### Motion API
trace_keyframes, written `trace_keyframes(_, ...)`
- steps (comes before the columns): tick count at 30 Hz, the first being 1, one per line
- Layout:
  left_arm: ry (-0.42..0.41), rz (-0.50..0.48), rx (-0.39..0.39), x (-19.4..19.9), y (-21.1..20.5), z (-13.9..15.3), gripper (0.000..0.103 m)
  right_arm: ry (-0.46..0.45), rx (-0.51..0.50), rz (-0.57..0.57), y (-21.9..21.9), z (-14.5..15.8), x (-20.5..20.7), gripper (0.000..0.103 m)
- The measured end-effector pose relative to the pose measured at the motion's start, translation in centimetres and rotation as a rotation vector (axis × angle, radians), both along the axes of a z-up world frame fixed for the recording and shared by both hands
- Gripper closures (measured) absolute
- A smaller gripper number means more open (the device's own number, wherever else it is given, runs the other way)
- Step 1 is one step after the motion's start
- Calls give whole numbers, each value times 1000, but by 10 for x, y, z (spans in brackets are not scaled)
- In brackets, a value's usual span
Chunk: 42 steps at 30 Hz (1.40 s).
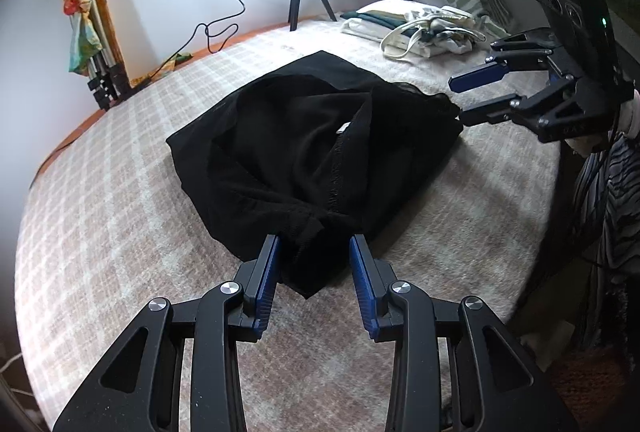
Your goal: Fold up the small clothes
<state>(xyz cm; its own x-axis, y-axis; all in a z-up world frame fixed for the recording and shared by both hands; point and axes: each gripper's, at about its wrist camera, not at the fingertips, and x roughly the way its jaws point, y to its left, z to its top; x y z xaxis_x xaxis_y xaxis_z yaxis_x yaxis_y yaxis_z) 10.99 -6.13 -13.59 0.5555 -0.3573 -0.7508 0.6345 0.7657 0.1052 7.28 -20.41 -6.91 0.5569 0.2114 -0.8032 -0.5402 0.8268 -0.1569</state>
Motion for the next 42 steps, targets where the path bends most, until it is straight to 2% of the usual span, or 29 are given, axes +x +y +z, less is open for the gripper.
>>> trace_keyframes(2,-19,-6,23,1,-2,-2,77,-26,-76,4,7,-6,3,70)
trace_keyframes(3,-27,-12,37,2,-4,-3,90,-40,-106,8,9,-9,4,81)
trace_keyframes(4,-28,-16,43,2,-4,-4,94,-44,-120,12,9,-9,5,94)
trace_keyframes(5,-29,-16,35,4,-3,-2,94,-49,-135,16,11,-10,6,98)
trace_keyframes(6,-30,-14,28,4,-1,0,97,-65,-146,18,12,-8,6,101)
trace_keyframes(9,-62,-11,8,0,6,14,98,-145,-183,12,9,5,2,102)
trace_keyframes(11,-91,-25,-2,-7,11,21,98,-202,-195,14,4,17,-3,102)
trace_keyframes(13,-90,-53,22,-10,13,18,98,-224,-223,25,0,19,-6,103)
trace_keyframes(15,-42,-78,43,-12,13,5,99,-203,-265,31,-3,9,-5,102)
trace_keyframes(17,-1,-97,79,-13,12,-8,99,-152,-259,42,-3,2,-5,101)
trace_keyframes(18,11,-101,94,-15,11,-11,99,-107,-250,68,-2,-3,-6,98)
trace_keyframes(19,16,-105,97,-17,12,-11,98,-89,-257,88,-1,-5,-8,82)
trace_keyframes(21,28,-91,71,-17,17,-4,98,-83,-251,108,-3,-2,-12,66)
trace_keyframes(24,27,-50,-12,-16,29,12,91,-75,-145,107,-10,17,-12,66)
trace_keyframes(26,32,-21,-84,-10,36,24,91,-83,-76,91,-12,28,-6,66)
trace_keyframes(28,24,3,-121,-3,38,31,91,-79,1,76,-13,37,9,66)
trace_keyframes(32,22,26,-196,21,34,46,91,-69,71,9,-5,42,49,67)
trace_keyframes(33,36,29,-209,30,32,46,88,-59,82,-1,-3,41,56,67)
trace_keyframes(34,41,38,-215,36,30,45,85,-44,96,-16,0,38,67,68)
trace_keyframes(38,110,66,-240,64,19,28,85,16,97,-81,8,19,102,70)
trace_keyframes(42,183,2,-171,66,5,4,85,85,47,-110,12,-5,117,71)
